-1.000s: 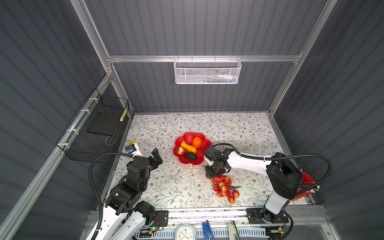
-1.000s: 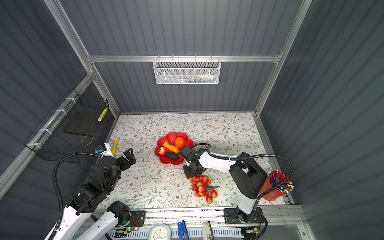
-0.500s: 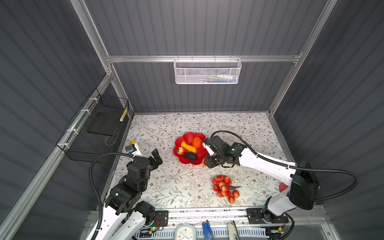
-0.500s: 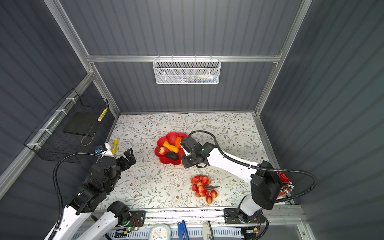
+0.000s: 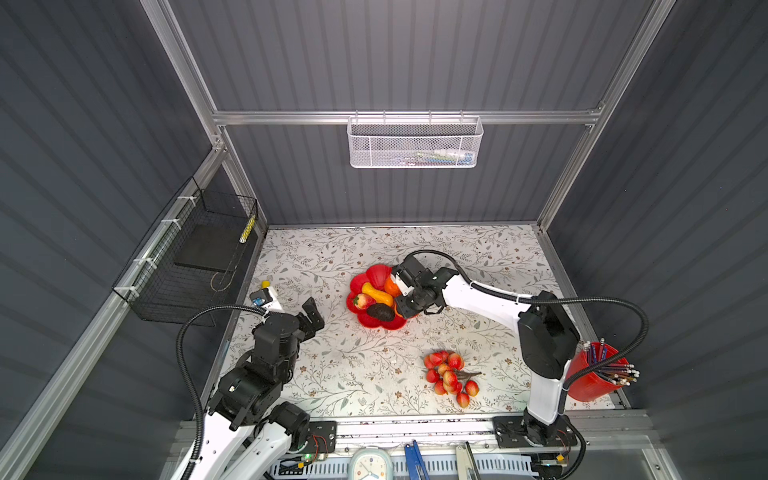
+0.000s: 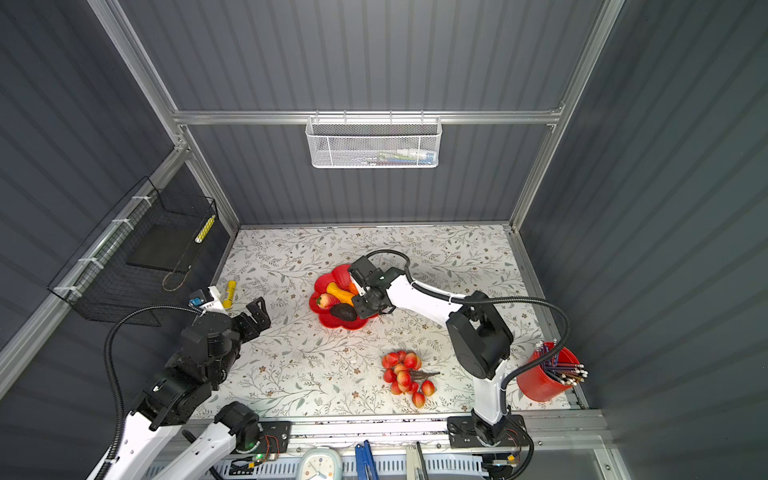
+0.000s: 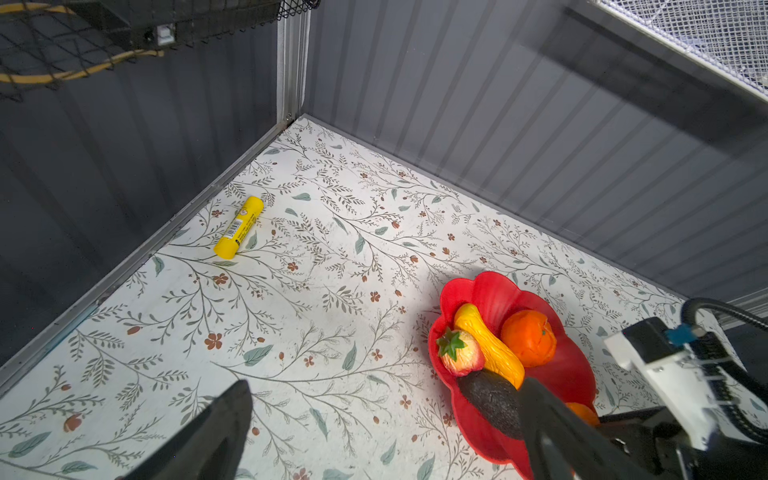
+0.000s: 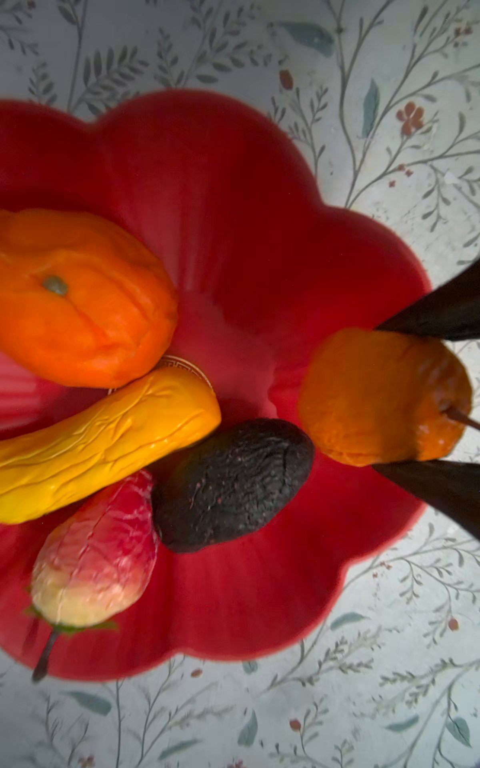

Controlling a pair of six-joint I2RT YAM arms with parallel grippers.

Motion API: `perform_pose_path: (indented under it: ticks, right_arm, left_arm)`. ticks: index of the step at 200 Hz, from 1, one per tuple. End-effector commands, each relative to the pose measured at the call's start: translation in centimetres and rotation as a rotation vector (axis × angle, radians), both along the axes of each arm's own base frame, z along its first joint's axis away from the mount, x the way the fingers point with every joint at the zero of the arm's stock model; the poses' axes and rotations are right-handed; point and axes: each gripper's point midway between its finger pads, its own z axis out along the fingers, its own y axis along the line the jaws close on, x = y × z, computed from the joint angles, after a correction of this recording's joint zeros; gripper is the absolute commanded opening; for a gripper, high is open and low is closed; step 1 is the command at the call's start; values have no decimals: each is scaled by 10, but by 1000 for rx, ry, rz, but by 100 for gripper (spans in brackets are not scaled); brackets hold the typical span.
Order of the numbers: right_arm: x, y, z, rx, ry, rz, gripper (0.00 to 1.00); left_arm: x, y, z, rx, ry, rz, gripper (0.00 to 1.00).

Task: Place and organize the fake fruits in the fruit bowl
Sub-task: 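Grasp the small orange with the right gripper and place it in the bowl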

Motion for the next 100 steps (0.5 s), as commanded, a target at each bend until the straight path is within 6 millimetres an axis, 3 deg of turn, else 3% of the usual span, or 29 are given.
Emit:
perform_pose_path:
  ticks: [1, 22, 44, 100]
  right_arm:
    - [16, 5, 5, 2, -41, 3, 40]
    - [20, 6, 3, 9, -39, -7, 52]
    - [22, 5, 13, 33, -50, -16, 61]
    - [24, -19, 83, 251, -131, -100, 79]
  left_arm:
    - [-3, 6, 11, 6, -21, 17, 100]
    - [0, 3, 12, 11, -17, 9, 100]
    - [3, -1, 14, 16, -15, -5, 100]
    - [17, -21, 23, 32, -32, -96, 100]
